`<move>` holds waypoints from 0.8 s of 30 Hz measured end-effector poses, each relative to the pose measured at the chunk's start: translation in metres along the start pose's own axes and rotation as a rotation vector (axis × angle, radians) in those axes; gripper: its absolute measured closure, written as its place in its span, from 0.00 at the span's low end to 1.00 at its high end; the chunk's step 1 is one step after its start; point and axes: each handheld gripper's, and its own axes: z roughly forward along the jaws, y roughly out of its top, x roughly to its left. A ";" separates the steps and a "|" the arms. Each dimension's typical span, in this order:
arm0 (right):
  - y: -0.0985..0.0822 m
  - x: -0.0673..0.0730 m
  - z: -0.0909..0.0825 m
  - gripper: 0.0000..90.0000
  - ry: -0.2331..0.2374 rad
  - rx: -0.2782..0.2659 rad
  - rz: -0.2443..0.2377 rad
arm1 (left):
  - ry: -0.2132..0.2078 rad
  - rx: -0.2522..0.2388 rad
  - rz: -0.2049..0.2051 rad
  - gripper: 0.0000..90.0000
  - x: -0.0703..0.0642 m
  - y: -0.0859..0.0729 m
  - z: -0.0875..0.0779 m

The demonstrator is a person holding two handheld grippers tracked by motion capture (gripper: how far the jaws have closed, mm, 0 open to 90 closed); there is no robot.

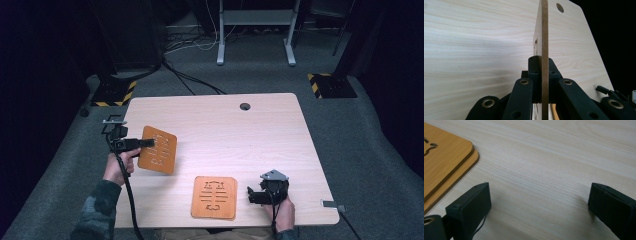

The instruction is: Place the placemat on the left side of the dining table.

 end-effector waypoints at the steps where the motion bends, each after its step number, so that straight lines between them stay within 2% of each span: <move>1: 0.000 0.000 0.000 0.04 0.000 0.000 0.000 | 0.011 0.001 0.004 0.96 0.001 0.002 0.000; 10: 0.000 0.000 0.000 0.04 0.009 0.004 -0.006 | 0.073 0.013 0.011 0.96 0.002 0.019 -0.002; 17: 0.000 0.000 0.000 0.04 0.009 0.004 -0.006 | 0.098 0.024 0.013 0.96 0.003 0.028 -0.002; 21: 0.000 0.000 0.000 0.04 0.009 0.004 -0.008 | 0.124 0.041 0.022 0.96 0.006 0.033 0.000; 24: 0.000 0.000 0.000 0.04 0.009 0.004 -0.005 | 0.142 0.052 0.009 0.96 0.010 0.037 0.002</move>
